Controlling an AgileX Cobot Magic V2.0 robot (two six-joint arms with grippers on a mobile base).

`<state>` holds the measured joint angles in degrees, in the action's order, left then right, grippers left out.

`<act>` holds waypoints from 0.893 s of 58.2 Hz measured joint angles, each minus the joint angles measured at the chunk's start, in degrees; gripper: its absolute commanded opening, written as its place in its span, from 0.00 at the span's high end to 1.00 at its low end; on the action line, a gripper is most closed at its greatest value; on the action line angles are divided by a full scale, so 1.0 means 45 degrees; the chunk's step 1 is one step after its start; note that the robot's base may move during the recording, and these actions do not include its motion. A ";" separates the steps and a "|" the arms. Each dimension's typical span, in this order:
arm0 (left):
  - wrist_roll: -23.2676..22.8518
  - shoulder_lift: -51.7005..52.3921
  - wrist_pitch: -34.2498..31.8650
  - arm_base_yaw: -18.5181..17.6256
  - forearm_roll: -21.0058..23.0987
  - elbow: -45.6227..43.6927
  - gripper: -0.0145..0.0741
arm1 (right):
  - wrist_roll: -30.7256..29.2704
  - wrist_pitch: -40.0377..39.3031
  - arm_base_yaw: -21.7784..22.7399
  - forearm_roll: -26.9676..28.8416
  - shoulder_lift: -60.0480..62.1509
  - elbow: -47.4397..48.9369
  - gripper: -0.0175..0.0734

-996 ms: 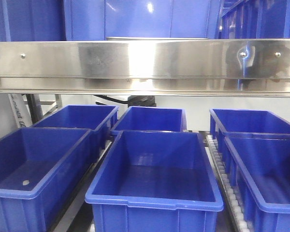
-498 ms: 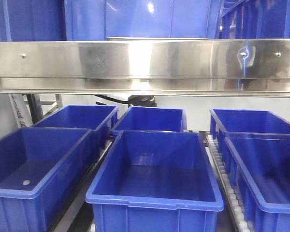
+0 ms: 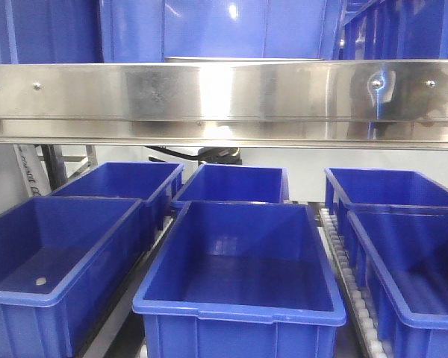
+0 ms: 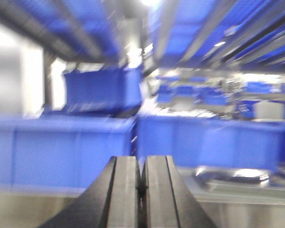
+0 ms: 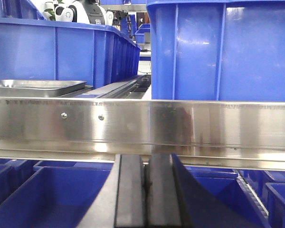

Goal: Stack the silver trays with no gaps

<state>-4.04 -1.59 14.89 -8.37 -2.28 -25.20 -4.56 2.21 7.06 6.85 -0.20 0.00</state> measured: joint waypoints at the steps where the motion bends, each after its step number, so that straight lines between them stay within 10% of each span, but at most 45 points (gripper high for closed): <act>1: 0.0051 -0.0025 -0.0220 0.0249 0.0241 0.0219 0.85 | 0.0000 0.0000 0.0000 0.0000 0.0000 0.0000 0.89; 13: 0.0249 -0.0068 -0.1153 0.1351 0.1567 0.3059 0.85 | 0.0000 0.0000 0.0000 0.0000 0.0000 0.0000 0.89; 32: 0.0273 -0.0078 -0.1897 0.1354 0.0607 0.5306 0.85 | 0.0000 0.0000 0.0000 0.0000 0.0000 0.0000 0.89; 52: 0.0247 -0.0078 -0.3174 -0.0149 -0.0509 0.5616 0.85 | 0.0000 0.0000 0.0000 0.0000 0.0000 0.0000 0.89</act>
<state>-2.93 -1.94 0.61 -9.04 -4.57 0.07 -4.56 2.21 7.06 6.85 -0.20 0.00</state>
